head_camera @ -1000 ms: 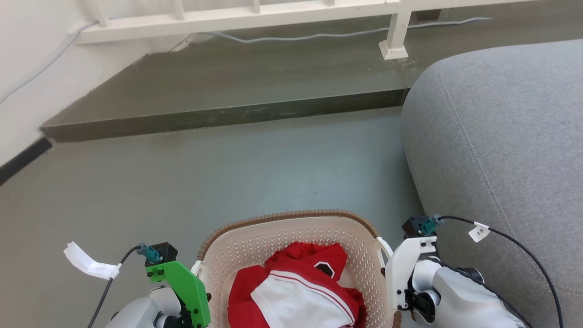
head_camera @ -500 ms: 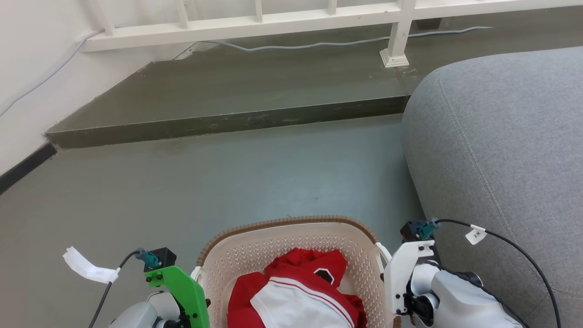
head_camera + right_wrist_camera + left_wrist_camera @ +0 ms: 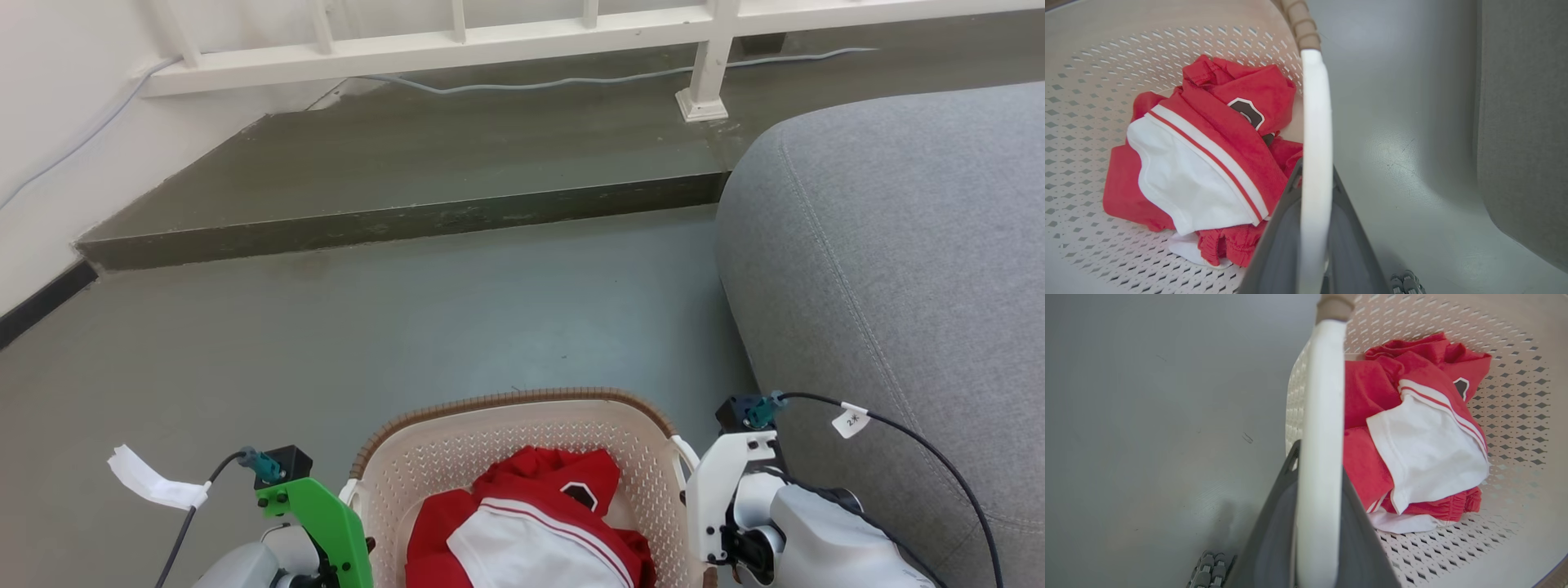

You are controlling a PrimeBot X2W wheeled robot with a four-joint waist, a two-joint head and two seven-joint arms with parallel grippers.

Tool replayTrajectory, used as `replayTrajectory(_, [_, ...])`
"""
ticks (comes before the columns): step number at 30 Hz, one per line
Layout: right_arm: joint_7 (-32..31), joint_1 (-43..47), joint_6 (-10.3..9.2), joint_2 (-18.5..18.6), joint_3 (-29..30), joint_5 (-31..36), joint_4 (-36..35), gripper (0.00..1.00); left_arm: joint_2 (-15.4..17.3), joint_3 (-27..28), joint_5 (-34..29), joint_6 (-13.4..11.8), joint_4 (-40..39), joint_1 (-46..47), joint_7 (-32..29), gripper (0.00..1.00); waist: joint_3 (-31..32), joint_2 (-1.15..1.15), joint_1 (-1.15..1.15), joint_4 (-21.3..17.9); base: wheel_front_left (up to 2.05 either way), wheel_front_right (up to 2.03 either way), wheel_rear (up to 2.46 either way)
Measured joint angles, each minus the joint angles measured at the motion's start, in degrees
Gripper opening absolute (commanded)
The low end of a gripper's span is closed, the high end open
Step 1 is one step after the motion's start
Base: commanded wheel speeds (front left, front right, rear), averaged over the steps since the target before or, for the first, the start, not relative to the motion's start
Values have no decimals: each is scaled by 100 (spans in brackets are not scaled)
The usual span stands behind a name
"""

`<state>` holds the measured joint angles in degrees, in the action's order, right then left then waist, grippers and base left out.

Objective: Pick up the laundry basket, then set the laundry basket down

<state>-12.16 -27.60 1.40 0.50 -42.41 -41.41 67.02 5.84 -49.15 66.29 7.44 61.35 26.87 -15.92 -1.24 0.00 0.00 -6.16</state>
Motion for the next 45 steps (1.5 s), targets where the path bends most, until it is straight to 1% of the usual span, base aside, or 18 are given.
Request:
replayTrajectory(16, [1,-1,-16,-8,-89,-92,-7,0,9,-33,44,1,64,0,44,0,-15,0,0,-37,0,0,0])
replayTrajectory(24, [55,-27,-60,-20,-127,-101,-54,0,10,-37,43,1,101,10,244,0,-111,0,0,-47,0,0,0])
replayTrajectory(28, [160,-118,-102,-19,-167,-101,-94,0,25,-53,3,4,90,56,366,0,-261,0,0,-57,0,0,0])
replayTrajectory(30, [233,-188,-145,-19,-165,-101,-122,0,35,-62,-15,4,85,162,449,0,-360,0,0,-59,0,0,0])
replayTrajectory(33, [366,-318,-158,-12,-154,-100,-158,0,52,-68,-56,4,81,354,549,0,-530,0,0,-60,0,0,0])
replayTrajectory(45, [875,-776,-259,-8,-121,-74,-215,0,116,-104,-338,5,66,922,977,0,-1389,0,1,-23,0,0,0])
